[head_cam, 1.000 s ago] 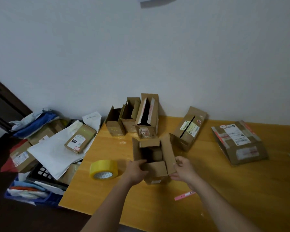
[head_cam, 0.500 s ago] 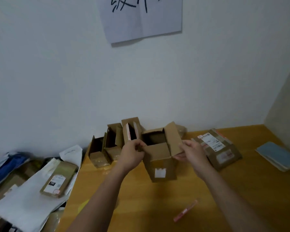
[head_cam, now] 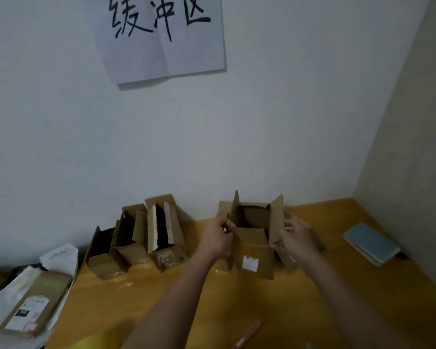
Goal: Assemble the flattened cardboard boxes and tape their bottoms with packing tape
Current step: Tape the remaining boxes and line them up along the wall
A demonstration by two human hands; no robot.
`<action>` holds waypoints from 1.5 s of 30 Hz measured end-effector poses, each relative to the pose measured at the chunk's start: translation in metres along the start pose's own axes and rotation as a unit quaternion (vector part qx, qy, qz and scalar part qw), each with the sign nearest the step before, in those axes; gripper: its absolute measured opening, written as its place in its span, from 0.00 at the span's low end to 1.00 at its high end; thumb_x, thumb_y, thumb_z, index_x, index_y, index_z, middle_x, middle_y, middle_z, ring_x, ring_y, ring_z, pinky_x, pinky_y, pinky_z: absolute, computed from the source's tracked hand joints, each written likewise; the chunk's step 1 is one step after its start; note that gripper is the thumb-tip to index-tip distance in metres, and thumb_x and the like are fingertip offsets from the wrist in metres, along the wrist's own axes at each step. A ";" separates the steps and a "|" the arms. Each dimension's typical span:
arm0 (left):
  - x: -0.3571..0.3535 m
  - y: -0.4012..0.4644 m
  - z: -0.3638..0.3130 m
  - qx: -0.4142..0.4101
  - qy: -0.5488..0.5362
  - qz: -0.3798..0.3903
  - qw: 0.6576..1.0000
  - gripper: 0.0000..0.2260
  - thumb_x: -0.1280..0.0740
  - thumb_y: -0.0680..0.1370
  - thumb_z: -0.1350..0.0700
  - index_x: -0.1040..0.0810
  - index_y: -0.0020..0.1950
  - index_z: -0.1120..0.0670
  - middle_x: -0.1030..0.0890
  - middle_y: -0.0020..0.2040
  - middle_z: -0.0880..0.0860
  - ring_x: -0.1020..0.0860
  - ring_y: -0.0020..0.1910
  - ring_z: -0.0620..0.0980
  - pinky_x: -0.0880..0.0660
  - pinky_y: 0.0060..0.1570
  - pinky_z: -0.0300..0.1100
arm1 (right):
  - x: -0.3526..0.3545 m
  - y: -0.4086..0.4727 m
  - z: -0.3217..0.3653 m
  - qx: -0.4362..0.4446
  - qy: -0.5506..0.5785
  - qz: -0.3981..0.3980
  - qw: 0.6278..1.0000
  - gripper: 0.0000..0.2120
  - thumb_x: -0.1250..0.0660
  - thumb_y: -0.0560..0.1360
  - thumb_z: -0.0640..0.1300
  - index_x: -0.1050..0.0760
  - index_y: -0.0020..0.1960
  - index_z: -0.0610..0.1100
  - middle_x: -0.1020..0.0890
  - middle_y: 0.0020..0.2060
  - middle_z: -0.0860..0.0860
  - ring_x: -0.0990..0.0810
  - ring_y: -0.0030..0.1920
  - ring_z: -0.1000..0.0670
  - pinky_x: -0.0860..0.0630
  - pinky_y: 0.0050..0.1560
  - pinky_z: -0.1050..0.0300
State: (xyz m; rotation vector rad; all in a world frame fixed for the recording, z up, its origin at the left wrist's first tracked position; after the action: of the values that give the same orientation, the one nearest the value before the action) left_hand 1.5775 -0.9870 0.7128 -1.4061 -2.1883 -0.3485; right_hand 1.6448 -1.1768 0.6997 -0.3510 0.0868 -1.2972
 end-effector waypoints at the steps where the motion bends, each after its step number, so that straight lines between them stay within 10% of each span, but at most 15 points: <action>1: -0.011 0.003 0.006 0.014 0.007 0.006 1.000 0.12 0.36 0.76 0.68 0.24 0.40 0.51 0.21 0.47 0.50 0.23 0.50 0.48 0.25 0.47 0.36 | 0.002 0.008 -0.011 -0.028 -0.015 0.020 0.999 0.09 0.40 0.82 0.40 0.32 0.61 0.47 0.24 0.51 0.49 0.19 0.50 0.45 0.18 0.40 0.57; 9: -0.054 0.021 0.055 0.108 0.013 -0.006 0.994 0.13 0.37 0.77 0.68 0.23 0.43 0.50 0.23 0.55 0.52 0.24 0.56 0.50 0.25 0.32 0.31 | -0.006 0.058 -0.063 -0.137 -0.029 0.141 0.980 0.24 0.42 0.81 0.39 0.41 0.74 0.53 0.25 0.65 0.38 0.15 0.46 0.42 0.17 0.45 0.49; 14: -0.054 0.037 0.071 0.126 0.062 -0.058 0.988 0.12 0.34 0.76 0.67 0.22 0.41 0.50 0.22 0.47 0.48 0.22 0.53 0.48 0.25 0.42 0.30 | -0.025 0.103 -0.057 -0.114 -0.065 0.160 0.978 0.22 0.45 0.82 0.37 0.42 0.73 0.53 0.30 0.68 0.37 0.14 0.40 0.44 0.17 0.43 0.51; 25: -0.072 0.079 0.049 0.114 -0.053 0.001 0.992 0.08 0.33 0.78 0.61 0.22 0.52 0.48 0.19 0.50 0.45 0.20 0.50 0.45 0.21 0.47 0.38 | -0.008 0.159 -0.074 -0.065 -0.127 0.049 0.989 0.16 0.45 0.82 0.40 0.39 0.69 0.49 0.29 0.66 0.37 0.16 0.36 0.46 0.18 0.34 0.54; 28: -0.063 0.081 0.069 0.181 -0.088 -0.061 0.978 0.13 0.34 0.78 0.62 0.26 0.60 0.49 0.20 0.53 0.50 0.20 0.51 0.51 0.19 0.48 0.50 | -0.010 0.158 -0.078 -0.084 -0.093 0.070 0.990 0.14 0.45 0.83 0.40 0.38 0.67 0.50 0.30 0.68 0.39 0.15 0.42 0.43 0.17 0.35 0.54; 33: -0.040 0.062 0.133 0.381 0.148 -0.207 0.889 0.15 0.34 0.77 0.57 0.29 0.62 0.60 0.32 0.63 0.60 0.26 0.56 0.61 0.28 0.52 0.47 | -0.015 0.153 -0.083 -0.108 -0.050 0.080 0.990 0.16 0.45 0.82 0.40 0.38 0.67 0.53 0.32 0.69 0.40 0.17 0.49 0.41 0.18 0.36 0.57; 39: -0.061 0.040 0.187 0.509 -0.260 -0.228 0.788 0.08 0.32 0.77 0.65 0.25 0.53 0.68 0.21 0.50 0.64 0.21 0.37 0.56 0.22 0.29 0.42 | -0.014 0.145 -0.094 -0.117 -0.022 0.097 0.988 0.19 0.46 0.83 0.39 0.40 0.71 0.53 0.32 0.69 0.40 0.15 0.43 0.45 0.18 0.37 0.60; 45: -0.081 0.019 0.179 0.468 -0.397 -0.229 0.756 0.03 0.36 0.77 0.71 0.24 0.50 0.67 0.20 0.44 0.63 0.20 0.41 0.58 0.20 0.28 0.42 | -0.028 0.144 -0.092 -0.097 -0.038 0.102 0.989 0.19 0.47 0.83 0.39 0.41 0.72 0.51 0.27 0.63 0.43 0.14 0.40 0.48 0.18 0.42 0.55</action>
State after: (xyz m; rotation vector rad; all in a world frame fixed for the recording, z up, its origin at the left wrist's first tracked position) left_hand 1.5712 -0.9571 0.5180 -0.4122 -2.6512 1.2737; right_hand 1.7471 -1.1364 0.5657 -0.5434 0.1814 -1.0742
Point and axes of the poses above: each hand's wrist, its own y-axis towards the middle knuckle, its own x-axis out of the back of the hand, z = x × y, the point moved 5 cm from there along y, towards the middle knuckle
